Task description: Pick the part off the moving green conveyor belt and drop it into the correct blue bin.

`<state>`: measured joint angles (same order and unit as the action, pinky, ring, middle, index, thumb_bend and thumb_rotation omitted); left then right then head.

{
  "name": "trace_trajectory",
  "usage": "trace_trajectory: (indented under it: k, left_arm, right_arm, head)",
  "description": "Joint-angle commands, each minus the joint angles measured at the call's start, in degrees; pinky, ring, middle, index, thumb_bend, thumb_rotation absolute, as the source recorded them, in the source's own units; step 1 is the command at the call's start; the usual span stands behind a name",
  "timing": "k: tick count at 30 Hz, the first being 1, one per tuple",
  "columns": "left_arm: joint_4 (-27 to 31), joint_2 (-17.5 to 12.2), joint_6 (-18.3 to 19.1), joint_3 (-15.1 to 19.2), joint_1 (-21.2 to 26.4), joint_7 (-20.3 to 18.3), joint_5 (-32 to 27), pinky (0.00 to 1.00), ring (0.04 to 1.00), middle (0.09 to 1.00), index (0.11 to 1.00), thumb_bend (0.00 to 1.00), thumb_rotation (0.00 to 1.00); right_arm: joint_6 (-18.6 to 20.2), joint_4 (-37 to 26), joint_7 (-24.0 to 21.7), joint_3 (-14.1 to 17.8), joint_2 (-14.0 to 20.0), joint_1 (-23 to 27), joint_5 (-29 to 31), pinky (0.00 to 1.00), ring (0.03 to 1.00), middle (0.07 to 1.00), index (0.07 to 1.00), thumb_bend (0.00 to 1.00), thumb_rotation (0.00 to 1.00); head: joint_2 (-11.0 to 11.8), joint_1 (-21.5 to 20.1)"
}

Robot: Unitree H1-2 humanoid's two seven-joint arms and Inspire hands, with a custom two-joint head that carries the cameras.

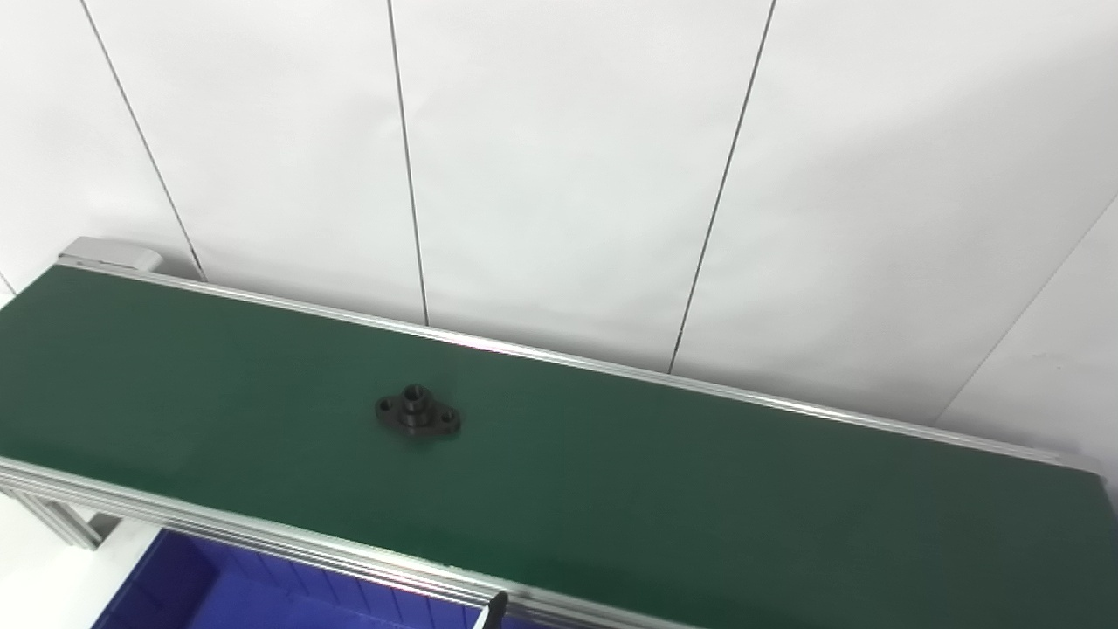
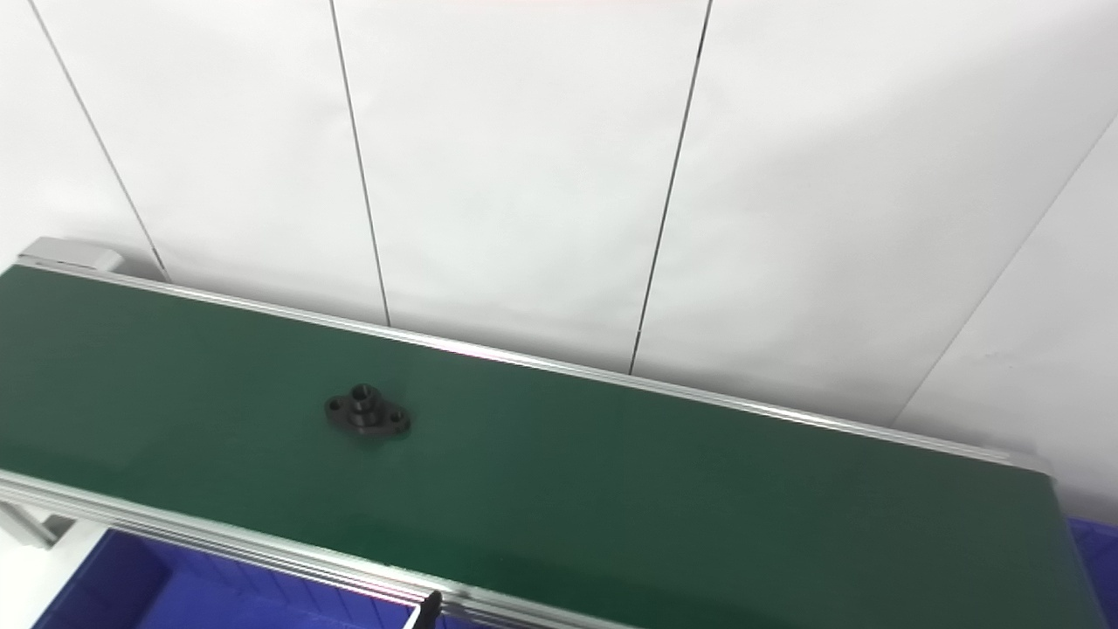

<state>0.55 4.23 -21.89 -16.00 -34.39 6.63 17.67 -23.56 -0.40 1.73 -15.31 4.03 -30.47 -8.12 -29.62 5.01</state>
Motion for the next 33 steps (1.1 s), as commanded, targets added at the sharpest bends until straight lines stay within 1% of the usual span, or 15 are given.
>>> trace_trajectory:
  k: [1, 3, 5, 7, 8, 10, 14, 17, 18, 20, 23, 26, 28, 30, 33]
  left_arm:
    - [1.77, 1.30, -0.33, -1.46, -1.52, -0.14, -0.21, 1.00, 1.000, 1.000, 1.000, 0.63, 0.98]
    - [1.99, 1.13, -0.12, -1.51, -1.45, -0.15, -0.08, 1.00, 1.000, 1.000, 1.000, 0.63, 1.00]
    - [2.12, 1.05, 0.13, -1.53, -1.38, -0.22, -0.19, 1.00, 1.000, 1.000, 1.000, 0.63, 0.99]
    - [2.14, 1.05, 0.31, -1.53, -1.25, -0.30, -0.36, 1.00, 1.000, 1.000, 1.000, 0.63, 0.99]
    - [2.06, 1.01, 0.20, -1.55, -1.13, -0.32, -0.41, 1.00, 1.000, 1.000, 1.000, 0.63, 0.99]
    - [2.04, 0.93, 0.16, -1.58, -1.01, -0.36, -0.39, 1.00, 1.000, 1.000, 1.000, 0.61, 0.99]
    - [2.08, 0.87, 0.46, -1.61, -0.88, -0.46, -0.65, 1.00, 1.000, 1.000, 1.000, 0.61, 0.98]
    - [2.04, 0.88, 0.52, -1.75, -0.86, -0.54, -0.89, 1.00, 1.000, 1.000, 1.000, 0.61, 0.98]
    - [2.09, 0.91, 0.60, -1.80, -0.88, -0.53, -0.85, 1.00, 1.000, 1.000, 1.000, 0.61, 0.98]
    - [1.97, 0.99, 0.32, -2.00, -0.86, -0.48, -0.80, 1.00, 1.000, 1.000, 1.000, 0.60, 0.98]
    - [1.72, 0.87, -0.25, -2.48, -0.77, -0.64, -0.82, 1.00, 1.000, 1.000, 1.000, 0.59, 0.98]
    - [1.28, 0.74, -0.65, -3.05, -0.79, -0.58, -0.75, 1.00, 1.000, 1.000, 1.000, 0.58, 0.98]
    - [1.19, 0.72, -0.52, -3.32, -0.97, -0.48, -0.48, 1.00, 1.000, 1.000, 1.000, 0.58, 0.97]
    - [1.18, 0.74, -0.43, -3.55, -1.14, -0.34, -0.15, 1.00, 1.000, 1.000, 1.000, 0.59, 0.97]
    - [1.24, 0.91, -0.64, -3.96, -1.36, -0.11, 0.28, 1.00, 1.000, 1.000, 1.000, 0.59, 0.97]
  right_arm:
    - [-3.36, -5.24, 4.18, -1.12, 1.26, -0.08, -6.86, 0.85, 0.917, 0.970, 0.998, 0.74, 0.80]
    - [-3.35, -9.26, 7.18, -1.41, 1.88, 0.49, -12.55, 0.78, 0.901, 0.957, 1.000, 0.78, 0.75]
    - [-3.30, -11.87, 7.76, -0.66, 1.23, 1.13, -15.79, 0.78, 0.912, 0.961, 1.000, 0.82, 0.73]
    - [-1.15, -14.75, 7.16, 0.32, 0.30, 3.68, -19.46, 0.78, 0.915, 0.962, 1.000, 0.84, 0.72]
    - [0.59, -15.96, 6.56, 0.69, -0.22, 5.53, -21.28, 0.78, 0.916, 0.961, 1.000, 0.84, 0.72]
    - [3.00, -16.90, 5.64, 1.15, -1.11, 8.48, -23.75, 0.79, 0.905, 0.963, 1.000, 0.85, 0.73]
    - [6.73, -15.82, 3.75, 1.20, -1.99, 14.86, -27.45, 0.78, 0.901, 0.968, 1.000, 0.89, 0.73]
    - [11.71, -14.54, 1.30, 0.82, -2.97, 19.92, -30.65, 0.76, 0.913, 0.965, 0.997, 0.96, 0.73]
    - [12.86, -14.40, 0.83, 0.67, -3.14, 20.71, -31.31, 0.75, 0.908, 0.963, 0.997, 0.97, 0.74]
    - [15.90, -12.53, -0.05, 0.13, -4.15, 24.05, -33.81, 0.68, 0.865, 0.951, 0.989, 0.99, 0.73]
    - [19.47, -10.46, -1.38, -0.81, -5.07, 27.71, -36.15, 0.66, 0.852, 0.946, 0.989, 0.99, 0.70]
    - [21.99, -8.32, -1.38, -1.90, -5.62, 30.61, -38.70, 0.64, 0.841, 0.939, 0.989, 0.97, 0.68]
    - [23.36, -6.65, -1.25, -2.73, -5.87, 32.63, -40.25, 0.65, 0.837, 0.929, 0.975, 0.96, 0.67]
    - [24.66, -5.05, -1.46, -3.57, -6.11, 34.57, -41.76, 0.68, 0.842, 0.926, 0.947, 0.95, 0.66]
    - [26.80, -2.77, -1.91, -5.03, -6.49, 37.48, -43.91, 0.69, 0.843, 0.927, 0.941, 0.95, 0.66]
  head:
    - [-0.23, -0.23]
    - [-0.36, -0.50]
    - [-0.53, -0.65]
    - [-0.49, -0.77]
    - [-0.58, -0.79]
    - [-0.59, -0.86]
    - [-0.64, -0.94]
    - [-0.56, -0.85]
    - [-0.56, -0.85]
    - [-0.52, -0.83]
    - [-0.51, -0.83]
    - [-0.51, -1.09]
    - [-0.52, -1.29]
    - [-0.59, -1.28]
    - [-0.67, -0.99]
